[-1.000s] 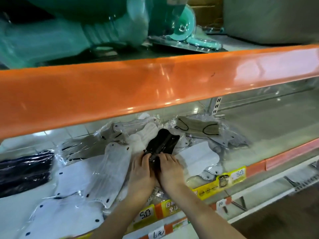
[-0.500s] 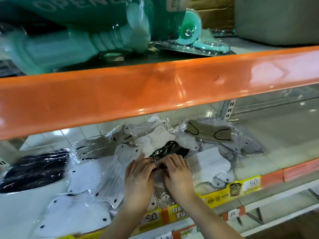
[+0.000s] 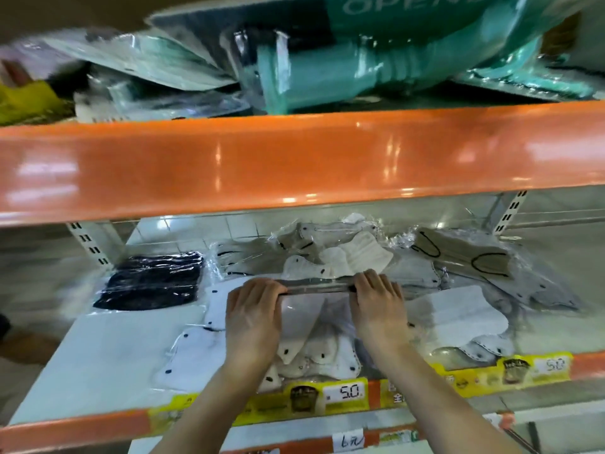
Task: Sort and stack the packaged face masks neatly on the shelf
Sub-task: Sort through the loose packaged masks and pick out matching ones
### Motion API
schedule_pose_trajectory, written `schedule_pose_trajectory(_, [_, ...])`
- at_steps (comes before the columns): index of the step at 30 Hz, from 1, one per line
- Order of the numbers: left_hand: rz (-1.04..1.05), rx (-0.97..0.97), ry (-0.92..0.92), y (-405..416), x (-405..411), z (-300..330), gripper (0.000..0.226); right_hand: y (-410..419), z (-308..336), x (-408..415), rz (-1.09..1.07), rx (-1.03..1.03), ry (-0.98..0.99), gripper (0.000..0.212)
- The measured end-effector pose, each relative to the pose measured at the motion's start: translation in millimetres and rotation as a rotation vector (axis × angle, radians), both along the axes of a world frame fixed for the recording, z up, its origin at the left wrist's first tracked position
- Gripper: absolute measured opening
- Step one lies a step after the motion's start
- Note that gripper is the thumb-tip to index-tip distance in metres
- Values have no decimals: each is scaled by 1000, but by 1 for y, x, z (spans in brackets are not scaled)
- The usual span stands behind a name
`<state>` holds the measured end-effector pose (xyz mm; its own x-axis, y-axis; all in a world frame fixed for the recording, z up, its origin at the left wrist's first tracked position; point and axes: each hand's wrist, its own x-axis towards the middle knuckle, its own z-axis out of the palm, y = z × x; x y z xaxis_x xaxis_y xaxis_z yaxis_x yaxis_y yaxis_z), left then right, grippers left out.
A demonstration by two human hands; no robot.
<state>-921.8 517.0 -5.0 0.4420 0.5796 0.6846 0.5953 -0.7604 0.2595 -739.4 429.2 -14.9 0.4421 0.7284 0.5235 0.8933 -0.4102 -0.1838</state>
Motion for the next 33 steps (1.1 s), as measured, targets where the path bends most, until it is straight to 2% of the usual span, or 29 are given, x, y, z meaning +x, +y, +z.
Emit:
schedule_pose_trajectory(4, [139,121,29,13,-22,13,22,25,18,-25,74,86,-53,29])
schedule_pose_trajectory(7, [189,165,43,30,-44,16,8,47,21,-50,182,158,-76,18])
schedule_pose_trajectory(9, [221,112,53,44,-64,14,9,62,19,-71,276,206,-89,8])
schedule_pose_trajectory(11, [276,55,86,61,-88,11,9,75,17,-93,349,207,-83,16])
schedule_pose_trajectory(13, [321,23,118,77,-114,7,10,89,13,-114,410,162,-110,14])
schedule_pose_trajectory(16, [362,-6,132,99,-149,1,13,110,7,-148,498,50,-64,37])
schedule_pose_trajectory(22, [429,63,167,135,-197,-13,11,157,3,-205,524,40,4,40])
schedule_pose_trajectory(24, [409,20,204,146,-205,-16,14,167,-3,-219,491,-28,4,42])
schedule_pose_trajectory(28, [242,-108,349,157,-211,-28,31,177,-20,-236,411,-196,80,37])
schedule_pose_trajectory(31, [191,-357,428,165,-211,-46,44,177,-31,-240,412,-320,149,41])
schedule_pose_trajectory(33, [192,-431,433,170,-212,-52,46,177,-37,-239,402,-314,157,42])
